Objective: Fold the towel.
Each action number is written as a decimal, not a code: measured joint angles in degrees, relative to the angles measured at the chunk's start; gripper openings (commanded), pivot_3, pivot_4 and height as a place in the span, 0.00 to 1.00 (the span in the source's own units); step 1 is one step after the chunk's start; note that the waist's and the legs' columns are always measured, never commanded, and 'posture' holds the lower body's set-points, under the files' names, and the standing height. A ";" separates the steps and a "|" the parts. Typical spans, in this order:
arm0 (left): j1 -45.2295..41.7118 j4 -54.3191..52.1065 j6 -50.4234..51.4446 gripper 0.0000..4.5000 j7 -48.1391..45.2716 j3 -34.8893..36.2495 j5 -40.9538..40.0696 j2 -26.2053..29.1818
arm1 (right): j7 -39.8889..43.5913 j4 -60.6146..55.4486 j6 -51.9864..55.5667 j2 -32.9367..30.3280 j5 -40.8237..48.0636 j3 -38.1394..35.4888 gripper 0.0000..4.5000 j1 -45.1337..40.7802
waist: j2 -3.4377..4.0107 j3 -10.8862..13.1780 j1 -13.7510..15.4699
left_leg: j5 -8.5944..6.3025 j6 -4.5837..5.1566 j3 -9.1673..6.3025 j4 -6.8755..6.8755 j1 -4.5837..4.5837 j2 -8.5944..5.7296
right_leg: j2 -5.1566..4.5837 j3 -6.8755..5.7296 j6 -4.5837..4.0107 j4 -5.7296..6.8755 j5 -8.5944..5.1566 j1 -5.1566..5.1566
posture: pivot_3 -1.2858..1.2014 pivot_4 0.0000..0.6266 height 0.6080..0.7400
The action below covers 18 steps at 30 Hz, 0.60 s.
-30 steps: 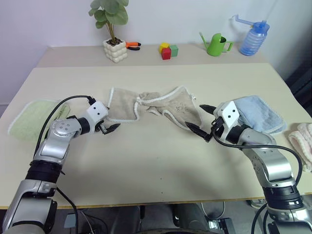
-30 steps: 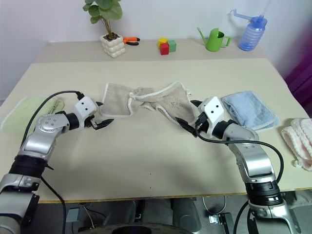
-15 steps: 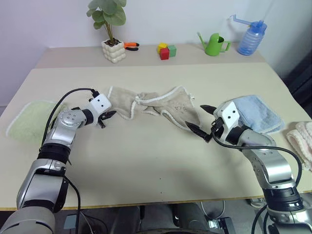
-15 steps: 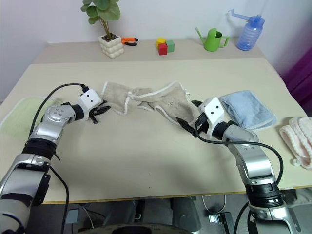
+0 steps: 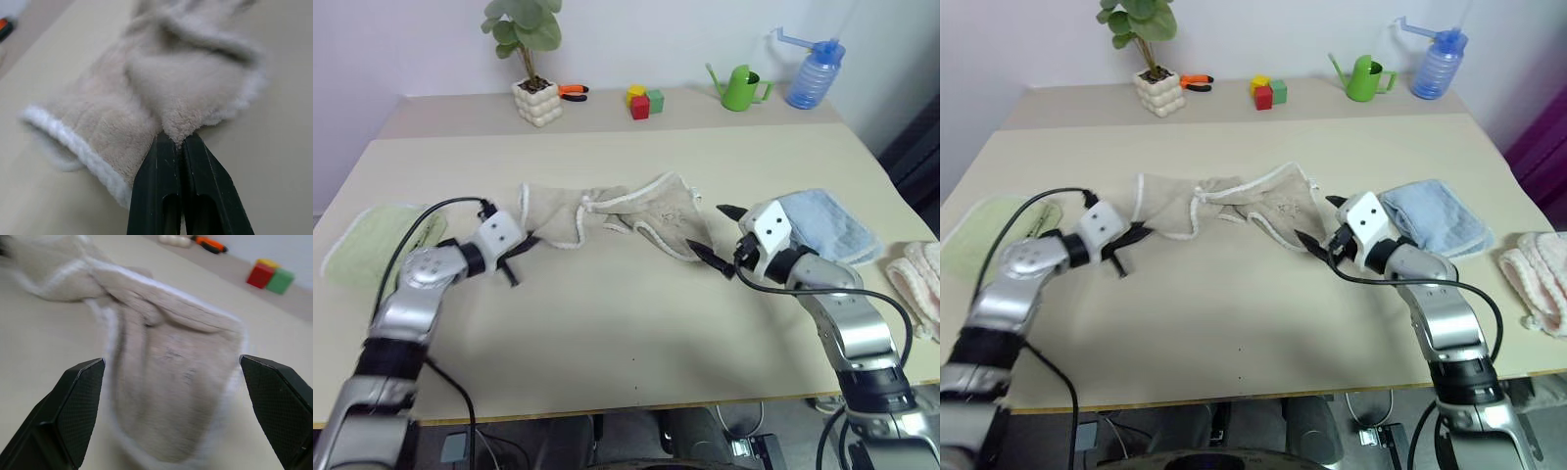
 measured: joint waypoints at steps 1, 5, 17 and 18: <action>2.10 -2.55 1.71 0.01 -0.57 0.72 -0.68 0.67 | -0.26 1.85 -1.37 -0.21 -1.68 0.64 1.00 -1.85 | 0.00 0.00 0.14 | 0.00 0.00 -0.01 0.01 0.01 0.00 | 0.03 -0.02 0.00 0.02 0.00 0.00 | 0.52 0.24 0.90; 7.03 -8.98 5.93 0.01 -1.50 1.77 -1.99 2.47 | -1.45 13.52 -9.79 -2.24 -12.13 6.09 1.00 -13.19 | 0.06 0.03 0.37 | 0.01 -0.01 0.01 0.03 0.09 -0.03 | 0.04 -0.05 -0.01 0.04 0.00 0.09 | 0.52 0.24 0.90; 5.08 -8.67 6.75 0.01 -0.20 0.81 -1.50 0.55 | -5.98 62.87 -43.48 3.35 -36.87 26.00 1.00 -45.18 | 0.11 0.07 -0.93 | 0.02 -0.02 0.04 -0.06 -0.04 -0.02 | 0.07 -0.05 -0.02 -0.06 0.00 -0.05 | 0.52 0.24 0.90; 5.03 -8.55 6.69 0.01 -0.22 0.73 -1.45 0.40 | -7.01 65.89 -45.10 4.05 -38.38 27.05 1.00 -47.28 | 0.11 0.07 -1.09 | 0.02 -0.03 0.03 -0.06 -0.04 -0.02 | 0.06 -0.05 -0.02 -0.06 0.00 -0.06 | 0.52 0.24 0.90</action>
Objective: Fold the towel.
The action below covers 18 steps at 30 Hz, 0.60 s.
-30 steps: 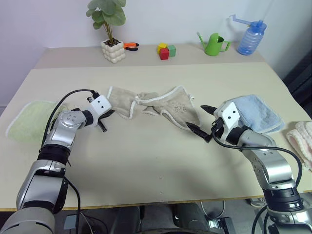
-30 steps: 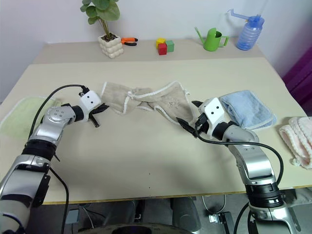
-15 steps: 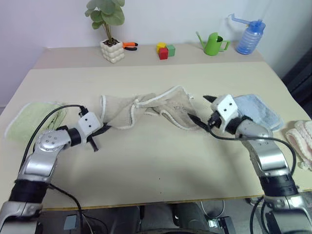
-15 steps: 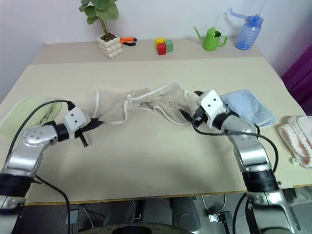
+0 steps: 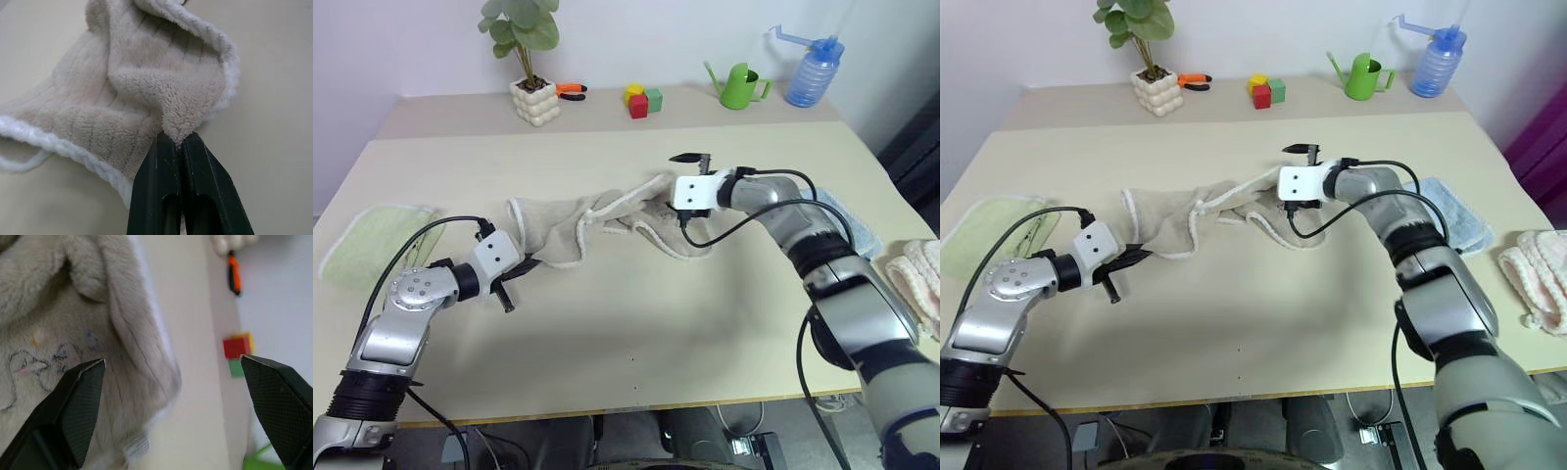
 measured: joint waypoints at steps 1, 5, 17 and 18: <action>0.01 0.09 -0.06 0.01 -0.03 -0.12 0.03 -0.09 | -1.14 3.11 -1.04 0.78 -1.46 0.92 1.00 -2.14 | 0.00 0.00 -0.16 | 0.00 0.00 0.01 0.00 -0.01 0.00 | 0.00 0.00 0.00 0.00 0.00 -0.02 | 0.52 0.24 0.90; 0.29 0.22 -0.29 0.01 -0.06 -0.66 0.25 -0.44 | -4.87 11.59 -3.09 3.55 -6.37 3.90 1.00 -7.87 | 0.01 0.01 -0.28 | 0.01 -0.02 0.00 -0.01 -0.02 0.00 | 0.00 0.01 0.00 0.03 0.00 -0.06 | 0.52 0.24 0.90; 3.49 -0.53 -0.85 0.00 1.21 -0.58 -0.03 -1.10 | -14.19 17.58 -5.55 10.08 -13.86 9.61 0.70 -9.26 | 0.13 0.07 -0.29 | 0.04 -0.07 -0.02 -0.01 -0.07 -0.03 | 0.00 0.01 -0.01 0.13 0.00 -0.16 | 0.52 0.24 0.90; 3.65 -0.55 -0.88 0.00 1.26 -0.47 -0.09 -1.10 | -14.25 17.64 -5.77 10.09 -13.86 9.61 0.59 -9.26 | 0.13 0.08 -0.33 | 0.04 -0.07 -0.02 -0.01 -0.07 -0.03 | 0.00 0.01 -0.01 0.13 0.00 -0.17 | 0.52 0.24 0.90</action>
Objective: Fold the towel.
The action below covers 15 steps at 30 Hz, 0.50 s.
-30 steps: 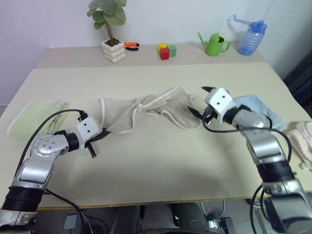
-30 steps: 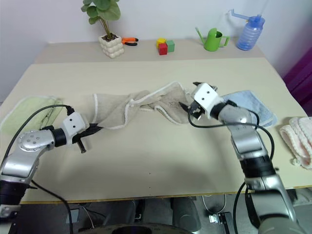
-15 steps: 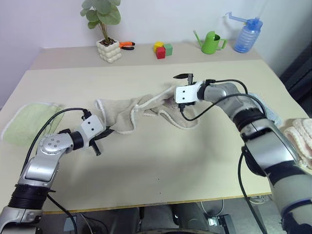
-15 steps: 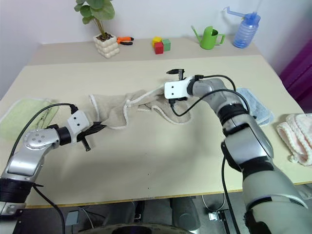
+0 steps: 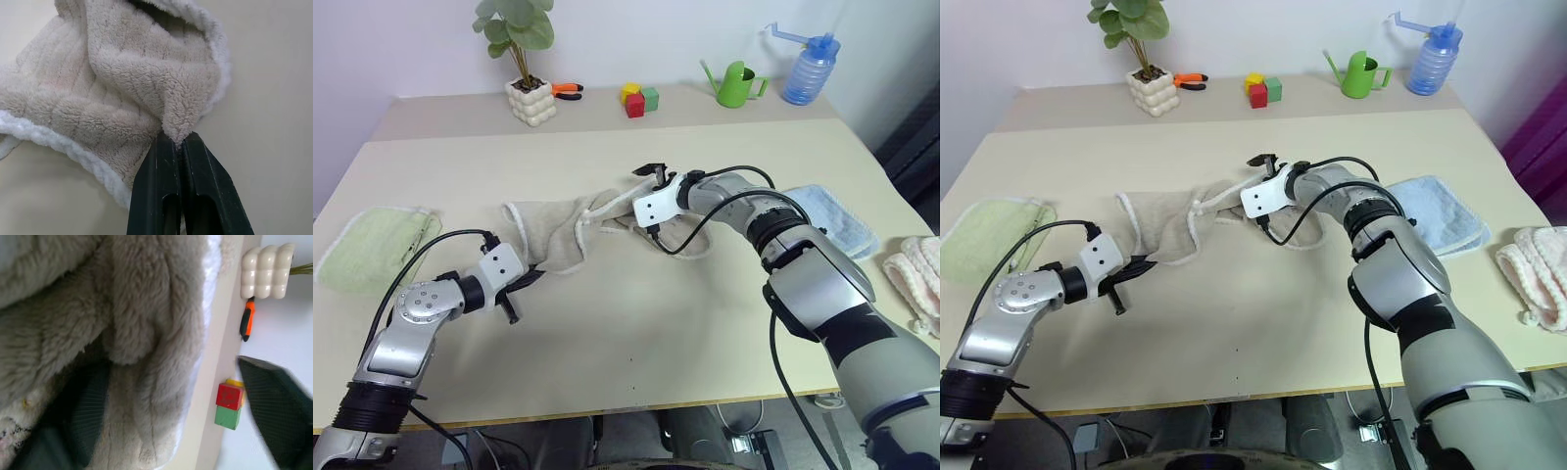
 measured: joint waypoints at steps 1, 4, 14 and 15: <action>0.18 -0.07 -0.01 0.00 0.04 0.23 -0.01 0.00 | -0.29 0.00 -0.34 -0.02 0.02 -0.03 0.48 0.00 | 0.00 0.00 -0.04 | 0.00 0.00 0.00 0.00 0.00 0.00 | 0.00 0.00 0.00 0.01 0.00 0.00 | 0.52 0.24 0.90; 0.46 -0.43 0.01 0.00 0.32 0.36 -0.01 0.00 | -0.54 -0.14 -1.95 -0.62 0.33 -0.83 0.16 0.48 | 0.00 0.00 -0.05 | 0.00 0.00 0.00 0.00 0.00 0.00 | 0.01 0.00 0.00 0.02 0.00 -0.01 | 0.52 0.24 0.90; 0.04 -0.05 -0.41 0.00 0.45 0.95 0.06 0.28 | 8.83 -14.49 -10.74 -12.37 10.13 -7.65 0.00 14.03 | -0.01 -0.01 0.24 | -0.02 0.03 -0.04 0.02 -0.01 0.01 | -0.01 -0.03 0.00 -0.04 0.00 0.07 | 0.52 0.24 0.90; -0.16 0.30 -0.45 0.00 0.41 1.07 0.07 0.36 | 11.93 -19.61 -10.48 -14.42 13.00 -8.89 0.00 18.30 | -0.01 -0.01 0.33 | -0.03 0.05 -0.06 0.03 -0.03 0.01 | -0.02 -0.05 0.00 -0.07 0.00 0.10 | 0.52 0.24 0.90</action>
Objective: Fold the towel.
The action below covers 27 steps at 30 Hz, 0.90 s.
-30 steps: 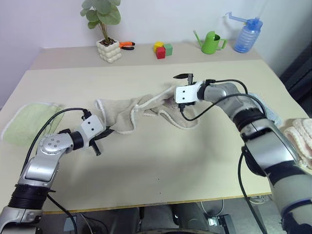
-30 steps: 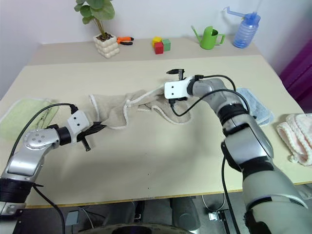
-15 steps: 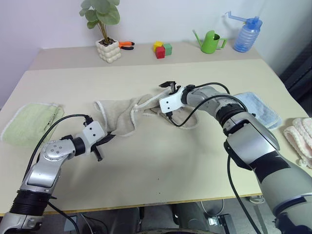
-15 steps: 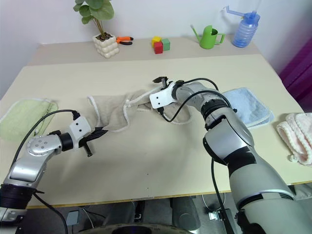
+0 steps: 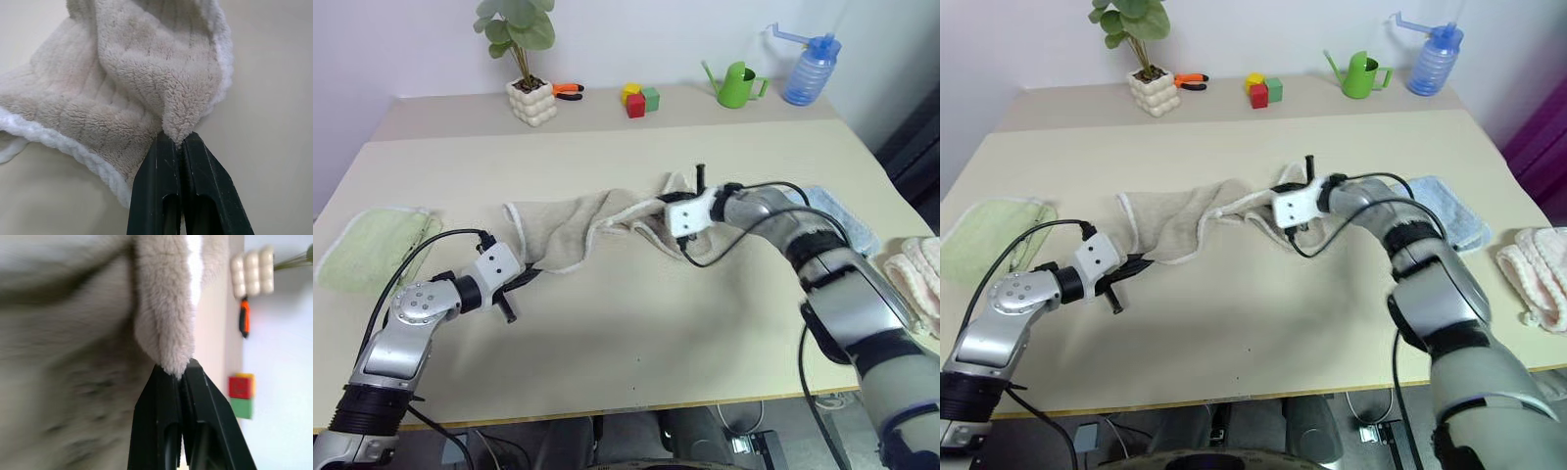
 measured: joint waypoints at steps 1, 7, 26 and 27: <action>-0.28 0.27 0.00 0.00 -0.06 0.02 0.00 0.08 | 3.04 -5.27 1.24 -1.78 2.51 -0.95 0.00 4.27 | 0.00 0.00 0.03 | -0.01 0.01 0.01 0.02 -0.01 0.00 | -0.01 0.00 0.01 0.00 0.00 0.01 | 0.52 0.24 0.90; -1.30 0.81 0.01 0.00 -0.51 -0.02 0.04 0.35 | 16.78 -39.00 19.04 -9.02 13.34 -5.89 0.06 24.35 | 0.03 0.01 -0.21 | -0.02 0.04 0.06 0.03 0.11 0.06 | 0.04 0.07 0.01 0.10 0.00 0.02 | 0.52 0.24 0.90; -1.74 -2.04 2.38 0.00 0.02 -0.96 0.06 -0.36 | 19.00 -37.14 19.07 -11.38 7.46 -8.05 0.83 14.69 | 0.03 0.01 0.27 | -0.02 0.03 0.09 0.05 0.23 0.02 | 0.01 0.05 0.00 0.04 0.00 0.17 | 0.52 0.24 0.90; -1.74 -2.17 2.47 0.00 0.07 -0.98 0.06 -0.39 | 19.61 -34.81 17.11 -11.64 6.73 -7.20 0.83 13.31 | 0.03 0.01 0.16 | -0.02 0.03 0.10 0.05 0.23 0.02 | 0.01 0.05 0.00 0.04 0.00 0.17 | 0.52 0.24 0.90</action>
